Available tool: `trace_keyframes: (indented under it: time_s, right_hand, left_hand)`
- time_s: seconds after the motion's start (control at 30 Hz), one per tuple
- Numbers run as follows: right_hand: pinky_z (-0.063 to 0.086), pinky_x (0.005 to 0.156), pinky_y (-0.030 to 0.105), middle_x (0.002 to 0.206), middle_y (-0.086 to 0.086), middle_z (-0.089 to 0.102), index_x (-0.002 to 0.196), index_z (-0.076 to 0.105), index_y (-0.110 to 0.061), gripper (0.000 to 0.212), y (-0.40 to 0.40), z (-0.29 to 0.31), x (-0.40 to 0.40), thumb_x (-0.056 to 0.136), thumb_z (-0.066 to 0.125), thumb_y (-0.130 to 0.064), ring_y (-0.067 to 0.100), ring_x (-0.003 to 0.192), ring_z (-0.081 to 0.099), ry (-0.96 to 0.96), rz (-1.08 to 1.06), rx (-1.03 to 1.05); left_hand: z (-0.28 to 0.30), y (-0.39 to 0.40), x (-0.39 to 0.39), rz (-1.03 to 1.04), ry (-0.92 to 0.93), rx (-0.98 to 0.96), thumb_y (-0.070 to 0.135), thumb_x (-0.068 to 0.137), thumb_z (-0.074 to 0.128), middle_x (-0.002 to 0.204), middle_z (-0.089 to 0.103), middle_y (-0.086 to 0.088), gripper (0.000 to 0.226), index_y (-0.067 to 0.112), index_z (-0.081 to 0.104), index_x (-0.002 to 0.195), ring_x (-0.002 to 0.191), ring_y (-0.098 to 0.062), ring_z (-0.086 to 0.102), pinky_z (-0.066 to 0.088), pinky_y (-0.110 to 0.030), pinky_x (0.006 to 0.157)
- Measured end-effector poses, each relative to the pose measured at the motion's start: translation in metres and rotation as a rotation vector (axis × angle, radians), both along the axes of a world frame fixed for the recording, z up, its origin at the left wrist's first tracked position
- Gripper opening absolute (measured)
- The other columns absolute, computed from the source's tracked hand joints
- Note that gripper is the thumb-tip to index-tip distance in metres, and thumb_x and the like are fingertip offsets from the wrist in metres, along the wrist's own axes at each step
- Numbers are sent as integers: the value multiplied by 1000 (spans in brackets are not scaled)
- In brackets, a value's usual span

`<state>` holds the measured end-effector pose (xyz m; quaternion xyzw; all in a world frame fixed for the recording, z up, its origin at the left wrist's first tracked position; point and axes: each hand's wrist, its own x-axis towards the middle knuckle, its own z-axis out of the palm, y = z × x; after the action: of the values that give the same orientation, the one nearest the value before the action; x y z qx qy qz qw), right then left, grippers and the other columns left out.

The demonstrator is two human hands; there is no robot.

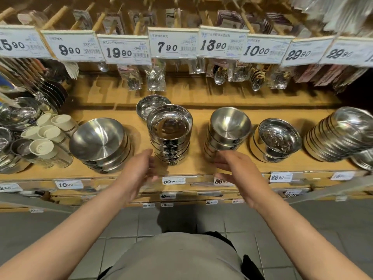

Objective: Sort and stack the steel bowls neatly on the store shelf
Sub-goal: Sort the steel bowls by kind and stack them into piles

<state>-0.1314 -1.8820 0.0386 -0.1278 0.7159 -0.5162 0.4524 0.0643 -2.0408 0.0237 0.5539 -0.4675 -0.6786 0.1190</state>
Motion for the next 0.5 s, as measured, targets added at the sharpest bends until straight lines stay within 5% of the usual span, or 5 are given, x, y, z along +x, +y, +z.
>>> trace_keyframes:
  time_s: [0.13, 0.27, 0.33, 0.5]
  right_hand:
    - [65, 73, 31, 92, 6, 80, 100, 70, -11, 14, 31, -9, -42, 101, 58, -18, 13, 81, 77, -42, -131, 21]
    - [63, 68, 29, 109, 10, 67, 108, 64, -11, 16, 35, -18, -79, 101, 56, -23, 17, 97, 68, -68, -170, 13]
    - [60, 64, 25, 112, 5, 65, 114, 61, -15, 20, 29, -21, -93, 102, 55, -29, 16, 103, 65, -81, -135, -19]
    - [55, 78, 35, 134, -2, 49, 145, 48, -24, 49, 6, -22, -124, 104, 42, -49, 18, 122, 49, -10, 20, -30]
  left_hand:
    - [-9, 34, -30, -153, 2, 44, 22, 103, 51, 76, 64, -5, 19, 9, 63, 96, 72, -18, 61, 56, -34, 75]
    - [-8, 54, -79, -189, 24, -17, 28, 103, 54, 95, 69, -7, 20, 12, 66, 105, 87, -18, 66, 60, -28, 67]
    - [-4, 60, -105, -172, 41, -81, 38, 105, 47, 109, 66, -1, 20, 24, 63, 104, 100, -15, 62, 59, -34, 76]
    - [2, 70, -155, -68, 191, -174, 54, 107, 27, 74, 69, 36, 44, 45, 67, 90, 72, 22, 63, 50, -22, 68]
